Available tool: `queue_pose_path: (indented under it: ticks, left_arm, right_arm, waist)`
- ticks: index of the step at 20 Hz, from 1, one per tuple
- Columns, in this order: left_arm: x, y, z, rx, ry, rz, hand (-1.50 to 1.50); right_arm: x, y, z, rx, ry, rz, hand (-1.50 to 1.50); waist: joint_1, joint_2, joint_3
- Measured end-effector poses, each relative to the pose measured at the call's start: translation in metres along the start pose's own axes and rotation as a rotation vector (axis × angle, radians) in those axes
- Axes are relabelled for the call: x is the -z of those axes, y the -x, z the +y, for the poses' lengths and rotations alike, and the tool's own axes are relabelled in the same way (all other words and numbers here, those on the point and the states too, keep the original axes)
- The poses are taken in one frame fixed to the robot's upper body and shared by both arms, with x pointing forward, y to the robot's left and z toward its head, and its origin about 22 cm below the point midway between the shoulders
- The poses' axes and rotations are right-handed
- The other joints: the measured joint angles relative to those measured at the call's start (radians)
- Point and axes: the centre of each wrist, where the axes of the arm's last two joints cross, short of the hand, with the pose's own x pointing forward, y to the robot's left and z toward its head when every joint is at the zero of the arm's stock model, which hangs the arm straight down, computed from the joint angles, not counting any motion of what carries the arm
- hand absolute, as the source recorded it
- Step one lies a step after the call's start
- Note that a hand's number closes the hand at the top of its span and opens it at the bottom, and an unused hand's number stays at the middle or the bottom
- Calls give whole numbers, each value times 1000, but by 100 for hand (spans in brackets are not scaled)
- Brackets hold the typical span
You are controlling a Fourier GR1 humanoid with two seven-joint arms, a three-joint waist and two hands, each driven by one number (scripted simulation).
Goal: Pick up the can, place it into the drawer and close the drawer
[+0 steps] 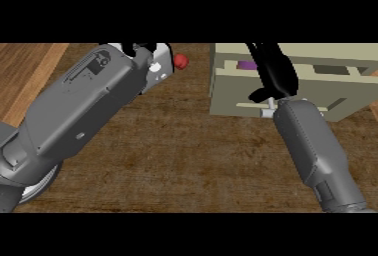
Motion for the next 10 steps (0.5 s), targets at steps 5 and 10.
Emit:
queue_pose_path:
  ticks: [5,10]
  left_arm:
    - [-3,-6,6,-3,2,-3,-150]
    - [-4,-9,18,5,-4,-17,-150]
  right_arm:
    - [11,7,2,-17,33,24,-150]
    - [18,9,5,-41,76,52,-150]
  waist:
    - [9,8,2]
    - [19,15,7]
